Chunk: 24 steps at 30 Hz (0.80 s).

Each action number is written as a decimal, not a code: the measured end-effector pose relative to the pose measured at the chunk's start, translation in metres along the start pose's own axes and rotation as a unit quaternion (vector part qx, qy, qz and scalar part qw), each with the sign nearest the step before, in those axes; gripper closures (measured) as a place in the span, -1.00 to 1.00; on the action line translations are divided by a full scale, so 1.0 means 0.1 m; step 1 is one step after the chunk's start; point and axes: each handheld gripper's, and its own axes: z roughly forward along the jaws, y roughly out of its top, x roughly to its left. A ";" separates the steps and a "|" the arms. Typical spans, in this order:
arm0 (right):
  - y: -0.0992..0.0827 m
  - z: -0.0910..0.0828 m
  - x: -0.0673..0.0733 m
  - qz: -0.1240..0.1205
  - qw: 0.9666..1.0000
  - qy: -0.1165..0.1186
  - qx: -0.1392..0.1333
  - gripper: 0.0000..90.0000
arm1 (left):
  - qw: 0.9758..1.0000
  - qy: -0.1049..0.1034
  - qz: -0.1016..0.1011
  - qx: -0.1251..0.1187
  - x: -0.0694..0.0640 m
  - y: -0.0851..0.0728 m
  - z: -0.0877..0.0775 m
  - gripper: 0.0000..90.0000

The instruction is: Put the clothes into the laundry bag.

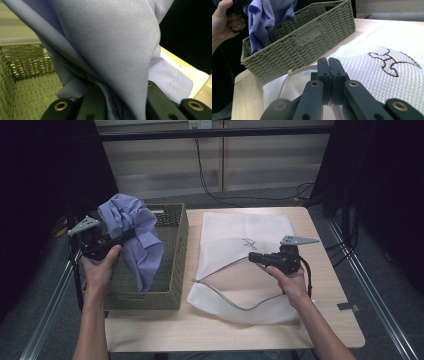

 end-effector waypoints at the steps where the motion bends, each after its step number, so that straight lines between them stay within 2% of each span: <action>1: 0.00 0.00 0.00 0.000 1.000 0.000 0.000 0.97 | 1.000 0.003 -0.001 -0.006 0.00 0.01 0.00 0.84; 11: 0.00 -0.01 0.00 -0.001 1.000 0.000 0.000 0.97 | 0.999 -0.006 0.001 -0.041 -0.07 0.10 -0.05 0.84; 17: -0.01 -0.01 0.01 0.000 1.000 0.001 0.001 0.97 | 0.998 -0.014 0.021 -0.055 -0.19 0.20 -0.12 0.84; 24: -0.01 0.00 0.01 -0.001 1.000 0.004 0.001 0.97 | 0.998 -0.014 0.024 -0.064 -0.23 0.23 -0.16 0.84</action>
